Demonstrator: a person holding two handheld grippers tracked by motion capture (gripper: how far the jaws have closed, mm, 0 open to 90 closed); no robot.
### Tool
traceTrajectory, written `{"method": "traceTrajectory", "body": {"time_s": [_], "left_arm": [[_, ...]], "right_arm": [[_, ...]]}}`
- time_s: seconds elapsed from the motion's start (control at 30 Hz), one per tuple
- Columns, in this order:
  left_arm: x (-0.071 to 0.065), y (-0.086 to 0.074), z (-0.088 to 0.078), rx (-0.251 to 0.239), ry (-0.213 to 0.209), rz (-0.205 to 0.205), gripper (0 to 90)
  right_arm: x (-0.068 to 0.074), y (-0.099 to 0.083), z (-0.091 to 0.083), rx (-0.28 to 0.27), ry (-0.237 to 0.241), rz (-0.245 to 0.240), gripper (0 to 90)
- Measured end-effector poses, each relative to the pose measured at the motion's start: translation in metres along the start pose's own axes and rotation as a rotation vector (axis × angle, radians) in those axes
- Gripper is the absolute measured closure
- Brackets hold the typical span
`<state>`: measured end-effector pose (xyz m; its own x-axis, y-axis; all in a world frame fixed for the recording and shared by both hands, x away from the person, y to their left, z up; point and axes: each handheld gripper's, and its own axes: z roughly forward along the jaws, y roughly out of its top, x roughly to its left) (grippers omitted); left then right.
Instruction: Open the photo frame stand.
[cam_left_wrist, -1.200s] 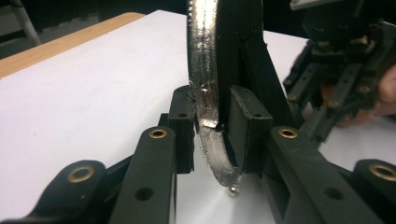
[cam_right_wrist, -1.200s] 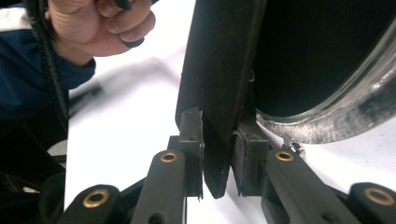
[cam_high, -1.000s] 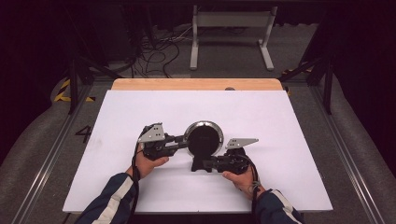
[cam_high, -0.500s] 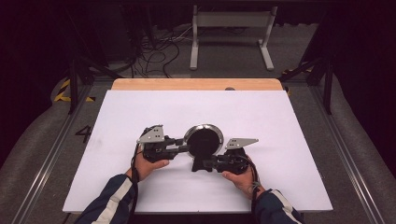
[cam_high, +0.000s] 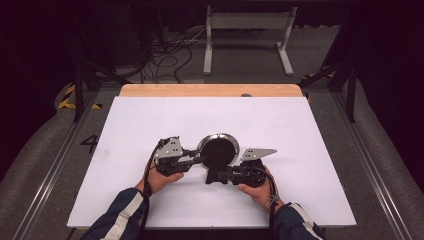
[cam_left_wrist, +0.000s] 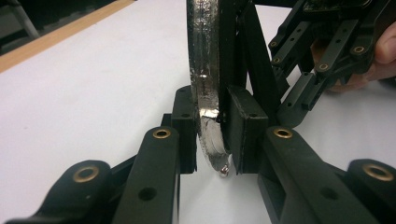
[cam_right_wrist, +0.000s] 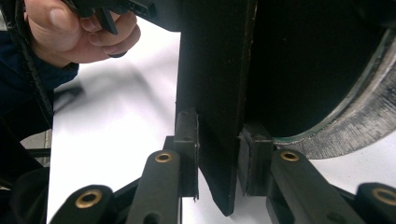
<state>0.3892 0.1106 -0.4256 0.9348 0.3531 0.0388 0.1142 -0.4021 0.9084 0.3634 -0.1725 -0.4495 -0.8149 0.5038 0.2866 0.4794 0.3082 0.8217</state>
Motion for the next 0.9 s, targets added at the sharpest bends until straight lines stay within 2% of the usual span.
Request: {"method": "traceTrajectory", "body": {"time_s": [0.03, 0.13, 0.23, 0.43, 0.5, 0.63, 0.67, 0.9], "left_arm": [[0.000, 0.000, 0.000, 0.000, 0.000, 0.000, 75.0], [-0.002, 0.001, 0.001, -0.002, 0.044, 0.039, 74.9], [-0.001, 0.000, 0.003, -0.008, 0.069, 0.053, 74.9], [-0.001, 0.001, 0.005, -0.007, 0.099, 0.083, 74.2], [-0.002, 0.002, 0.006, 0.004, 0.127, 0.120, 74.0], [-0.002, 0.002, 0.010, 0.028, 0.177, 0.157, 74.6], [-0.001, 0.002, 0.011, 0.025, 0.178, 0.164, 74.6], [0.002, 0.004, 0.018, 0.021, 0.217, 0.184, 74.0]], "right_arm": [[0.000, 0.000, 0.000, 0.000, 0.000, 0.000, 73.1], [0.000, 0.000, 0.000, -0.002, -0.001, 0.000, 72.9], [0.000, 0.002, -0.002, -0.003, -0.005, -0.006, 72.5], [0.001, 0.003, -0.003, -0.005, -0.014, -0.015, 72.1], [0.001, 0.003, -0.004, -0.004, -0.016, -0.017, 72.0], [0.001, 0.002, -0.003, 0.010, -0.031, -0.018, 71.1], [0.000, 0.002, -0.002, 0.014, -0.036, -0.019, 70.9], [-0.004, 0.004, -0.002, 0.001, -0.075, -0.015, 70.0]]}}
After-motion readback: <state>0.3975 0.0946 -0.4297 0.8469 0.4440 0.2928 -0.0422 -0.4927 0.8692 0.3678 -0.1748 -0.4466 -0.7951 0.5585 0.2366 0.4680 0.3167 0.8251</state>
